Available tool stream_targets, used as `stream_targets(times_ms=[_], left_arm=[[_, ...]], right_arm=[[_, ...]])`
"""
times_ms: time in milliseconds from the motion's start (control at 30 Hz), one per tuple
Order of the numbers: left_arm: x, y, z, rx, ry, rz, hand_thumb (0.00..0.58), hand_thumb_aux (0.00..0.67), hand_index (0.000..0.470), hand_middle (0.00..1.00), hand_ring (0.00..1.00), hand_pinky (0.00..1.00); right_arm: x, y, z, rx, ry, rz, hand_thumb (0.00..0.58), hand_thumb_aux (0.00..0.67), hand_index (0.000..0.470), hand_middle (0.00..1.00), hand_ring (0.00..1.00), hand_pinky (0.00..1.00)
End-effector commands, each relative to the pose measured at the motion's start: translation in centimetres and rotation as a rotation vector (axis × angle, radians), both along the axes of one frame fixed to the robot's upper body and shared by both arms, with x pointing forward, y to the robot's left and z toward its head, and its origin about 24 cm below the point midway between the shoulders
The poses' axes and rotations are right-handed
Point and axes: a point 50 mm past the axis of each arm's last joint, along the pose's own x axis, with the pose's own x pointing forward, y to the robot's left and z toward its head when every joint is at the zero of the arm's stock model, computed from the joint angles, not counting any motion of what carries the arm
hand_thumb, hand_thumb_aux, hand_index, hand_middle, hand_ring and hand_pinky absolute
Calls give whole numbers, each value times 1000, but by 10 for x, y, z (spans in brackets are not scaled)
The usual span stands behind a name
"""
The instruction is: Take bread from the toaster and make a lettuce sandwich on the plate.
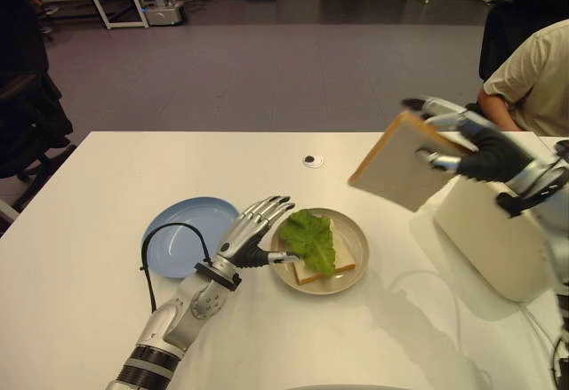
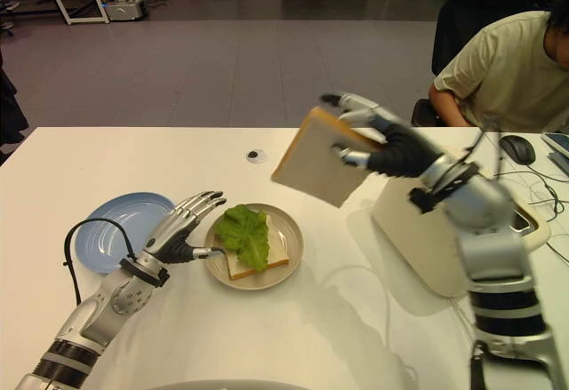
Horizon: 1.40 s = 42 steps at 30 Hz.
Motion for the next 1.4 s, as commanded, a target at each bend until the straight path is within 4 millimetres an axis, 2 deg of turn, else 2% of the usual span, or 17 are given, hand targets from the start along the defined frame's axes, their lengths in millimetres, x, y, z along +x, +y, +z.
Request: stream_targets(times_ms=[33,133,333,467,600,833,867,900,933,967,1000,1267,1400], left_arm=[[6,13,11,-93,-38,48,0,0,0,0,0,0],[8,16,11,-119,-37,55,0,0,0,0,0,0],[9,16,7,-131,-16,44,0,0,0,0,0,0],[9,14,6,-131,-7,30,0,0,0,0,0,0],[8,12,5,-130,1,17,0,0,0,0,0,0],[5,6,1,-116,20,-20,0,0,0,0,0,0],[5,5,0,-110,24,-33,0,0,0,0,0,0],[4,3,0,-99,29,-48,0,0,0,0,0,0],[3,3,0,-92,31,-57,0,0,0,0,0,0],[3,2,0,-85,33,-63,0,0,0,0,0,0],[2,2,0,-81,33,-66,0,0,0,0,0,0],[1,5,1,-72,33,-61,0,0,0,0,0,0],[1,5,2,-71,29,-60,0,0,0,0,0,0]], right_arm=[[16,45,-45,-69,-71,16,580,670,470,0,0,0],[22,71,-68,-104,-178,37,580,670,470,0,0,0],[24,101,-90,-284,-451,128,580,670,470,0,0,0],[29,106,-104,-416,-598,144,580,670,470,0,0,0],[21,107,-126,-505,-659,218,580,670,470,0,0,0],[6,103,-142,-492,-634,287,580,670,470,0,0,0],[3,102,-146,-502,-622,298,579,644,452,0,0,0],[1,99,-149,-514,-608,305,509,436,306,0,0,0],[0,97,-151,-522,-599,307,460,365,256,0,0,0],[0,95,-152,-527,-593,306,268,179,125,0,0,0],[-1,93,-152,-528,-583,303,0,0,0,0,0,0],[-3,88,-142,-475,-541,286,0,0,0,0,0,0],[-1,85,-128,-441,-547,252,0,0,0,0,0,0]])
